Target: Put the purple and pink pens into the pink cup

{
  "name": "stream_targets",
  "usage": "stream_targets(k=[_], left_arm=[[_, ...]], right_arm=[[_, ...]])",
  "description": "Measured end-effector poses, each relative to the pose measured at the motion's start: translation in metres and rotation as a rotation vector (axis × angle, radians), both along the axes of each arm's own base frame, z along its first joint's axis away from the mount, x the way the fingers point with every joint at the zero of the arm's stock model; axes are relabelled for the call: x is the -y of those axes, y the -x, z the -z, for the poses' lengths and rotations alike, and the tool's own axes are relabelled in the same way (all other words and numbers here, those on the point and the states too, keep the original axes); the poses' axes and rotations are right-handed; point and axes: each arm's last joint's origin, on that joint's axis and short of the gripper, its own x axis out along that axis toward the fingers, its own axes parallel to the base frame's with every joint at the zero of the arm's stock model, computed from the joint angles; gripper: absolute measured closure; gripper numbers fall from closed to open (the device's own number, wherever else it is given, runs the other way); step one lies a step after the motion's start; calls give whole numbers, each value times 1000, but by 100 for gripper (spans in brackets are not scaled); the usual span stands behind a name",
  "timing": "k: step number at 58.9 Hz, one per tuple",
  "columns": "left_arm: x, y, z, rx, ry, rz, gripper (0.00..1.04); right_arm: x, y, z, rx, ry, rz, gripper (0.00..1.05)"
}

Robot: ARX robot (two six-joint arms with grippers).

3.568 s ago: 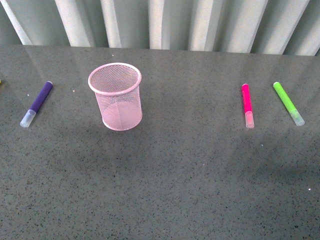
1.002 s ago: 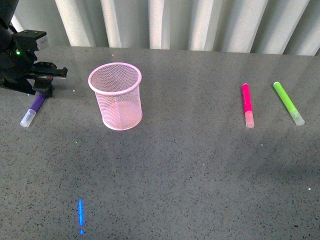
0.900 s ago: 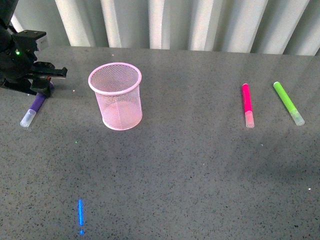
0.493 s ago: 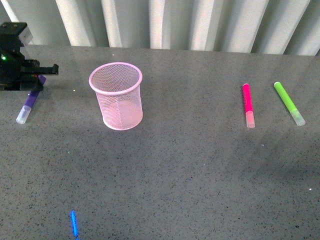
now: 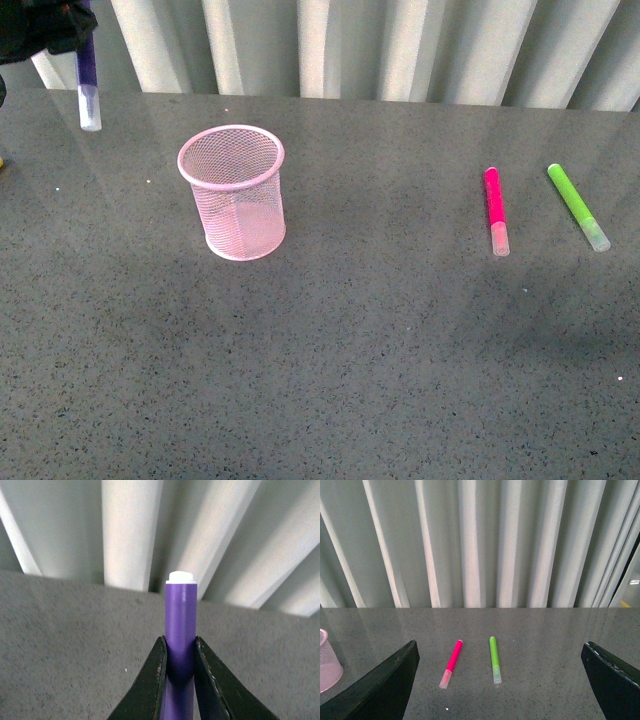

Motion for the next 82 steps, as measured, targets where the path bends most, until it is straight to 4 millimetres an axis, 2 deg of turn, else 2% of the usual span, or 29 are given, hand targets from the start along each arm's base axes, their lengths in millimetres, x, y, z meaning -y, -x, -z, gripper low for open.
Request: stream_targets(k=[4, 10, 18, 24, 47, 54, 60, 80, 82], left_arm=[[10, 14, -5, 122, 11, 7, 93], [37, 36, -8, 270, 37, 37, 93], [74, 51, -1, 341, 51, 57, 93], [92, 54, 10, 331, 50, 71, 93], [97, 52, 33, 269, 30, 35, 93], [103, 42, 44, 251, 26, 3, 93], [110, 32, 62, 215, 14, -2, 93], [110, 30, 67, 176, 2, 10, 93], [109, 31, 68, 165, 1, 11, 90]], right_arm=[[0, 0, 0, 0, 0, 0, 7], [0, 0, 0, 0, 0, 0, 7], [0, 0, 0, 0, 0, 0, 7], [0, 0, 0, 0, 0, 0, 7], [0, 0, 0, 0, 0, 0, 7], [0, 0, 0, 0, 0, 0, 7], [0, 0, 0, 0, 0, -1, 7], [0, 0, 0, 0, 0, -1, 7], [0, 0, 0, 0, 0, -1, 7]])
